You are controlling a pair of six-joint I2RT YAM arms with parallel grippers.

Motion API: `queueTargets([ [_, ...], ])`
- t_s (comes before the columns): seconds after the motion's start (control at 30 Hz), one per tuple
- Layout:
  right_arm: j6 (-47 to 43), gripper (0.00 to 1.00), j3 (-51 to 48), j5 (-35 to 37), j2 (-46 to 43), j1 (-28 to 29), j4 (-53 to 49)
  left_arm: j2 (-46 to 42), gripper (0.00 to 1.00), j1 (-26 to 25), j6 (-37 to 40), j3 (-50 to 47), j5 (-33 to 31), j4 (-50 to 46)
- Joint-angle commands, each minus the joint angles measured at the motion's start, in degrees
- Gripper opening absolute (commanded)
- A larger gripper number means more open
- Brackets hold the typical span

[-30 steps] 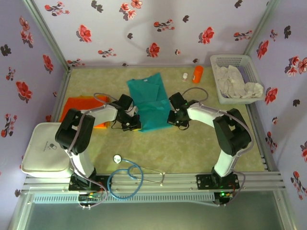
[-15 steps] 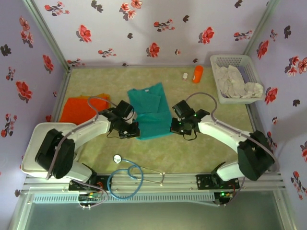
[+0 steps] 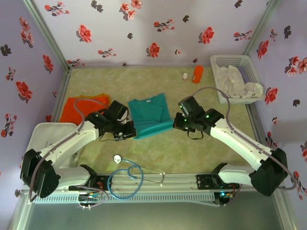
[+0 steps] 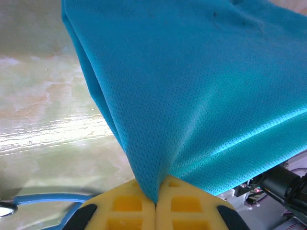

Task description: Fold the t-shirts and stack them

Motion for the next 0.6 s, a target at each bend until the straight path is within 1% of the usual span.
queueTargets([
  [0.0,-0.8,0.00,4.0,5.5,1.3,-0.2,-3.7,-0.6,0.00,0.2,-1.2,2.7,-2.6,-6.7],
  [0.2,-3.0,0.00,9.3,5.9,5.8,-1.0,-3.6,1.8,0.00,1.5,0.5,6.4,-2.6,-8.6],
  [0.33,-4.3,0.00,11.7,4.0,8.6,-2.8,-2.9,3.3,0.00,3.1,2.0,8.7,-2.8,-8.8],
  [0.57,-6.1,0.00,14.9,2.6,12.9,-4.4,-3.6,5.9,0.00,6.2,3.9,8.3,-0.8,-7.1],
])
